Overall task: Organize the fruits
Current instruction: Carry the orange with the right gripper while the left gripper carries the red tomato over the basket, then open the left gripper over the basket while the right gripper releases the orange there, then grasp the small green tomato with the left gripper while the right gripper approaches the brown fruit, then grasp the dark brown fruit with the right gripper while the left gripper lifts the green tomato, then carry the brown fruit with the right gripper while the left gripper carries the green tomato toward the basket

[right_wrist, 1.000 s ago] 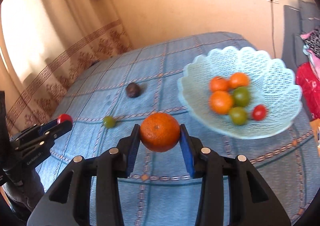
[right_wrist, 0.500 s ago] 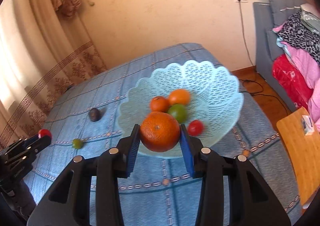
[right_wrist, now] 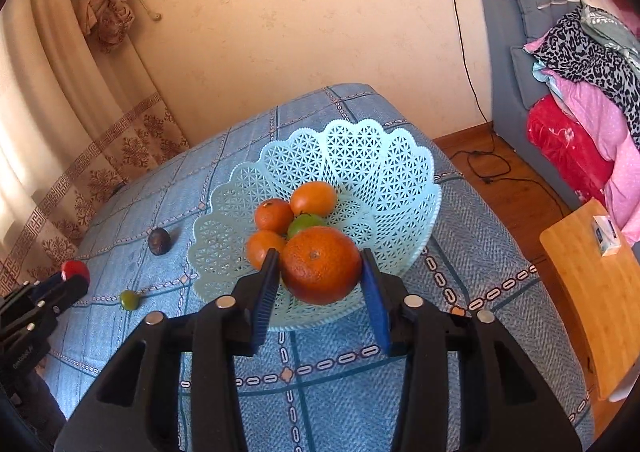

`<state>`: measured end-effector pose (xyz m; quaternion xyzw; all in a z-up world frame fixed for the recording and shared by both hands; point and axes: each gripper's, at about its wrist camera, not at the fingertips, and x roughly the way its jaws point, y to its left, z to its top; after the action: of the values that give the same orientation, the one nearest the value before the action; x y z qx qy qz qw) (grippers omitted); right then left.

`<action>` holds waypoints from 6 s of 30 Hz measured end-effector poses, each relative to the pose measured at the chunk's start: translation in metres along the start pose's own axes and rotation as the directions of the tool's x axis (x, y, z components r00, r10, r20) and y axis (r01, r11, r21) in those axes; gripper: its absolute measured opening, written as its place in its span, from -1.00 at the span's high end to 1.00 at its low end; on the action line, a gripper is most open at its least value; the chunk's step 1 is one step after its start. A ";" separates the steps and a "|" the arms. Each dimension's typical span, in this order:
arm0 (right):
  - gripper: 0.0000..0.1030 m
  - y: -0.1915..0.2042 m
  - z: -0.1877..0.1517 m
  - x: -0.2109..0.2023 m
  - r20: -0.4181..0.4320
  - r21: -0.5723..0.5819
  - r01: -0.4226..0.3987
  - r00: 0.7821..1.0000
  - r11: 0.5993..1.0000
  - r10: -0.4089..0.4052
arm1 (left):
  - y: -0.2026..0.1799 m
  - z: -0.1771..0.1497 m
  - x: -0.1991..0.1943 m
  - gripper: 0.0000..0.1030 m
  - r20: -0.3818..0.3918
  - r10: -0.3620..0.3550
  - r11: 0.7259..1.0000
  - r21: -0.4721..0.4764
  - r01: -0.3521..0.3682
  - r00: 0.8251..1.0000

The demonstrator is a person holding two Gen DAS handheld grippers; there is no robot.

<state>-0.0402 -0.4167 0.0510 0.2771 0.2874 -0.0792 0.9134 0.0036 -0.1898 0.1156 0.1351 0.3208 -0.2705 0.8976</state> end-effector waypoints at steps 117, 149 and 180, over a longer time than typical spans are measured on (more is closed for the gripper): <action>-0.37 0.152 -0.016 0.046 -0.114 -0.303 -0.121 0.989 0.945 0.090 | 0.131 -0.062 0.070 0.43 -0.122 0.165 0.939 -0.283 -0.194 0.979; 0.22 0.245 -0.015 0.212 -0.336 -0.403 -0.237 0.937 0.884 0.098 | 0.170 -0.072 0.068 0.43 -0.158 0.267 0.874 -0.377 -0.307 0.951; 0.22 0.190 -0.012 0.084 -0.174 -0.299 -0.194 0.974 0.934 0.147 | 0.135 -0.062 0.048 0.43 -0.077 0.231 0.917 -0.315 -0.243 0.970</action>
<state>0.0805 -0.2508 0.0828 0.1572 0.3385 0.0682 0.9252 0.0809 -0.0724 0.0463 0.0297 0.3589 -0.1011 0.9274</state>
